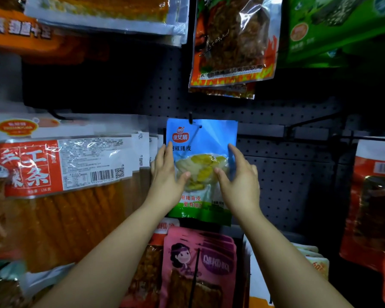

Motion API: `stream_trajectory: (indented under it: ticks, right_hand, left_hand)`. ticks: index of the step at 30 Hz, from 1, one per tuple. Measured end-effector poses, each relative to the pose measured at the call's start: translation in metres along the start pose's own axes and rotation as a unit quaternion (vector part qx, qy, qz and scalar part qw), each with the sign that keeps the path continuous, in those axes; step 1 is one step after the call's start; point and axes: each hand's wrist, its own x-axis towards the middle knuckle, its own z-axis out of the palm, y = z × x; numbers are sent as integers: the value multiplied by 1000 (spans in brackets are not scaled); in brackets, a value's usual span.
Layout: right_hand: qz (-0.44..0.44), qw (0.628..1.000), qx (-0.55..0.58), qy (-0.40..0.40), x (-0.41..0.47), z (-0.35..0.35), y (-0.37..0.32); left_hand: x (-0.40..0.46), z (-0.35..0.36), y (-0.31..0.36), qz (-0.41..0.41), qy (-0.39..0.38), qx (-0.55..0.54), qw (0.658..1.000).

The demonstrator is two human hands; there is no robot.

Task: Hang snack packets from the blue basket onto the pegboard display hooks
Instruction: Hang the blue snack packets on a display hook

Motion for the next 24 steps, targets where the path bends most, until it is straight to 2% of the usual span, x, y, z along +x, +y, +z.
stream_trajectory:
  ticks: [3, 6, 11, 14, 16, 24]
  right_hand:
    - [11, 999, -43, -15, 8, 4, 2]
    - [14, 998, -61, -29, 10, 5, 4]
    - [-10, 991, 69, -115, -6, 7, 14]
    - [-31, 988, 98, -113, -15, 12, 17]
    - [-14, 987, 120, -104, -19, 14, 20]
    - [89, 972, 197, -94, -54, 3, 32]
  left_hand:
    - [5, 4, 2, -29, -42, 7, 999]
    - [6, 5, 4, 3, -69, 23, 997]
    - [2, 7, -5, -25, -51, -80, 995]
    - [-6, 7, -10, -29, -52, -102, 993]
    - [-11, 6, -12, -22, -58, -115, 991]
    - [-64, 4, -12, 8, -47, -7, 999]
